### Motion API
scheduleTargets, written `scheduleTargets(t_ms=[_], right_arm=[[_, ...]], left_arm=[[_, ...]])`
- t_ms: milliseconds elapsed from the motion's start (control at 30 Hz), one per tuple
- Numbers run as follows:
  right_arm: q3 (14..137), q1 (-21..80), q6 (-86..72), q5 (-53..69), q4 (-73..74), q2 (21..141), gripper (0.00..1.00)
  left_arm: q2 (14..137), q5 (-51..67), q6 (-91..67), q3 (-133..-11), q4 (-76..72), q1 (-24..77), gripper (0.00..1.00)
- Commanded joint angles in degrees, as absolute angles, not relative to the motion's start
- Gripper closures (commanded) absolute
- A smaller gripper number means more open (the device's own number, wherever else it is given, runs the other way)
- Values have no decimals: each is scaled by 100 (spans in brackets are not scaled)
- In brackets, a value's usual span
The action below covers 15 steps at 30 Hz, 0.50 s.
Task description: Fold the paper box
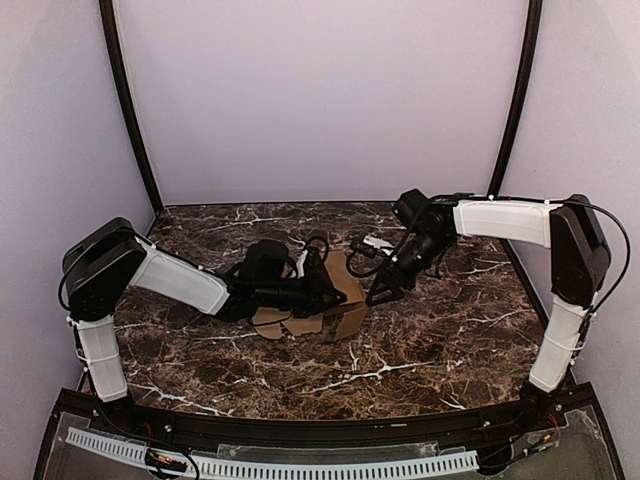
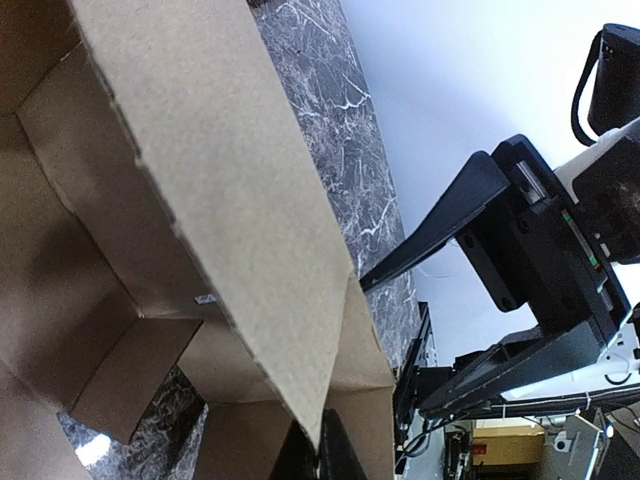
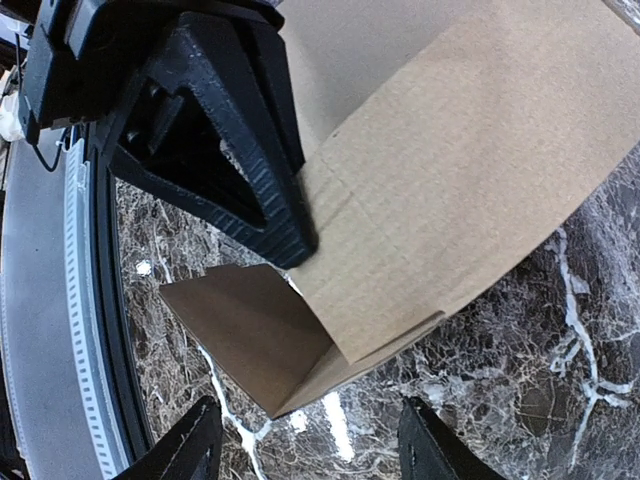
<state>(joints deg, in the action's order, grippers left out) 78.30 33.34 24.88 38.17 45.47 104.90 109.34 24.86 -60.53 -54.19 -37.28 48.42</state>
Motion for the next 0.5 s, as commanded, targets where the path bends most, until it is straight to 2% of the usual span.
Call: scheduleTargets(t_ms=[0, 333, 467], right_arm=[[7864, 3313, 2618, 4232, 4690, 10458, 40], [7831, 3300, 2629, 4289, 4697, 10376, 40], [7815, 3304, 2611, 4289, 4690, 10404, 40]], left_arm=[[10913, 2035, -4991, -5623, -2595, 4810, 99], [10784, 1546, -3653, -5650, -2224, 4815, 96], [10602, 913, -3218, -5500, -2176, 4824, 95]])
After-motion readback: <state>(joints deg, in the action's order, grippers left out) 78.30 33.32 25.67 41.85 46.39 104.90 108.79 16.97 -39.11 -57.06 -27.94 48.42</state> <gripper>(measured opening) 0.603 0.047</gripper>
